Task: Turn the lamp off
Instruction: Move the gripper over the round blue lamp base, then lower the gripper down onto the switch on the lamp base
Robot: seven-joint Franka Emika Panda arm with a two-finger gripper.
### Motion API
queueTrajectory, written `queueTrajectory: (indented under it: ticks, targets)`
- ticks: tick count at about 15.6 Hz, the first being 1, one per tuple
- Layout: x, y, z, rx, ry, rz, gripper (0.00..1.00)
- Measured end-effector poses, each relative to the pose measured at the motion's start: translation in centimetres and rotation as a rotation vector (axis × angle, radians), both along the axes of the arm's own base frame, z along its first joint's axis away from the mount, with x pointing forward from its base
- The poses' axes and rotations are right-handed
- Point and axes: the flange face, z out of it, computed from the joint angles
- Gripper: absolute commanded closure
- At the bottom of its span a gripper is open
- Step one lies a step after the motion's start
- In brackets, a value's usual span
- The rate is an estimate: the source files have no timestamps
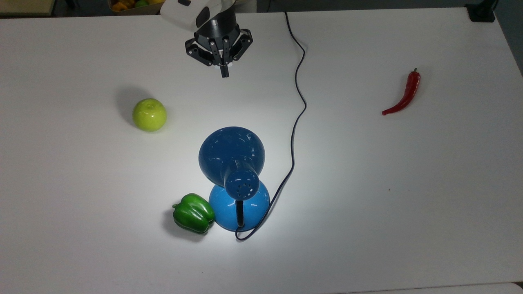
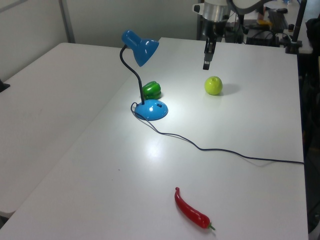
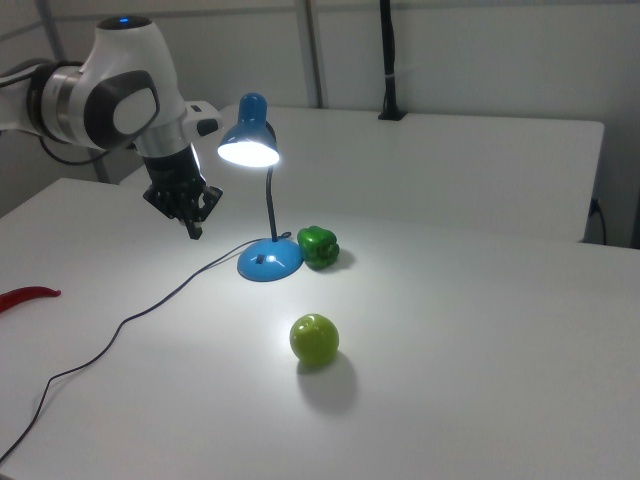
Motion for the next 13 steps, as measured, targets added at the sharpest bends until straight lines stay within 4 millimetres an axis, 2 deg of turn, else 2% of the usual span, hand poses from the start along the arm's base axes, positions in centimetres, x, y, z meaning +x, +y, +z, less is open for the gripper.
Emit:
queueTrajectory:
  ticks: [13]
  targets:
    - [4.6, 1.2, -7.2, -0.011, -0.173, -0.022, 1.0]
